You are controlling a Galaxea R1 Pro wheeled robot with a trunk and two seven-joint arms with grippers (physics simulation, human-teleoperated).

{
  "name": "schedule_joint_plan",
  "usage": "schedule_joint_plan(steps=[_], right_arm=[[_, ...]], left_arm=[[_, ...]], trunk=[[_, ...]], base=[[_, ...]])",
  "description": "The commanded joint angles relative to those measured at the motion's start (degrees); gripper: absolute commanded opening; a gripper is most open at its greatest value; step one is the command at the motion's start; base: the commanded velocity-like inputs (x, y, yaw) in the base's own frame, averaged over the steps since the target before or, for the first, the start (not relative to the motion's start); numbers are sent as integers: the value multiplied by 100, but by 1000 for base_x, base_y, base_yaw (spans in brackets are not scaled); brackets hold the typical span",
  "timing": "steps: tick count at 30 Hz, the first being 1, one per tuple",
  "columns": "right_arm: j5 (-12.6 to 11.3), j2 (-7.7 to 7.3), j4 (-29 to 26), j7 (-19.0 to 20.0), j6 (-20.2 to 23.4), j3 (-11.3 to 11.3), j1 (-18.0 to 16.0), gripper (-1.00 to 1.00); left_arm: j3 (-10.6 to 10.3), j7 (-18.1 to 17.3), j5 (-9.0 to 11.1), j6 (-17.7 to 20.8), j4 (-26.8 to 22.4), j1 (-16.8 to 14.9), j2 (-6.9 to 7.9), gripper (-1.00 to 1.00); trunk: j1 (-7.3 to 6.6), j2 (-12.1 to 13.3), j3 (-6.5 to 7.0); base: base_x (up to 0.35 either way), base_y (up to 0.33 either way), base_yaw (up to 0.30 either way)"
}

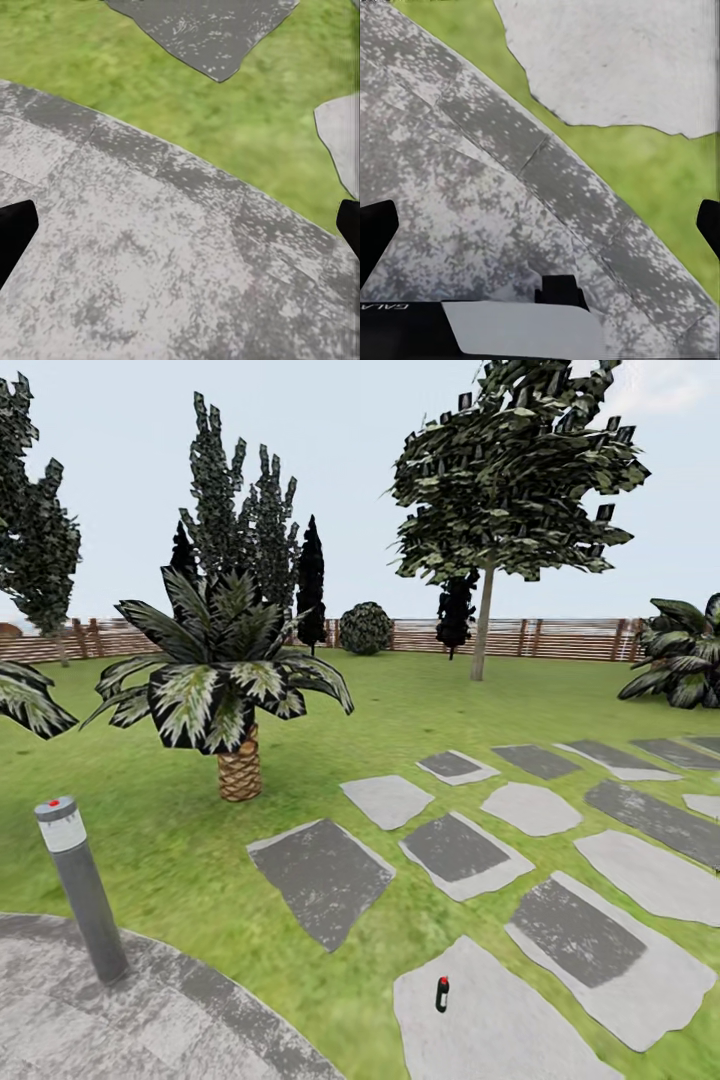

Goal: Pick up the pesticide atomizer in the garden and spray insectifuge to fully cover both potted plants in the garden.

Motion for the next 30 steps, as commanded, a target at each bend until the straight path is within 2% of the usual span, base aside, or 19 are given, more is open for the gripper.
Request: schedule_joint_plan(steps=[1,20,30], right_arm=[[-5,1,-7,-2,-7,-6,2,100],[-11,-11,1,-1,-7,-6,2,100],[-14,-18,1,24,-7,-6,2,100]], left_arm=[[-1,1,-1,-18,3,-3,1,100],[5,4,-1,-18,8,-3,9,100],[10,5,-1,-18,9,-3,9,100]], trunk=[[0,-3,-2],[0,-3,36],[0,-3,40]], base=[[0,0,-196],[0,0,-177],[0,151,-34]])
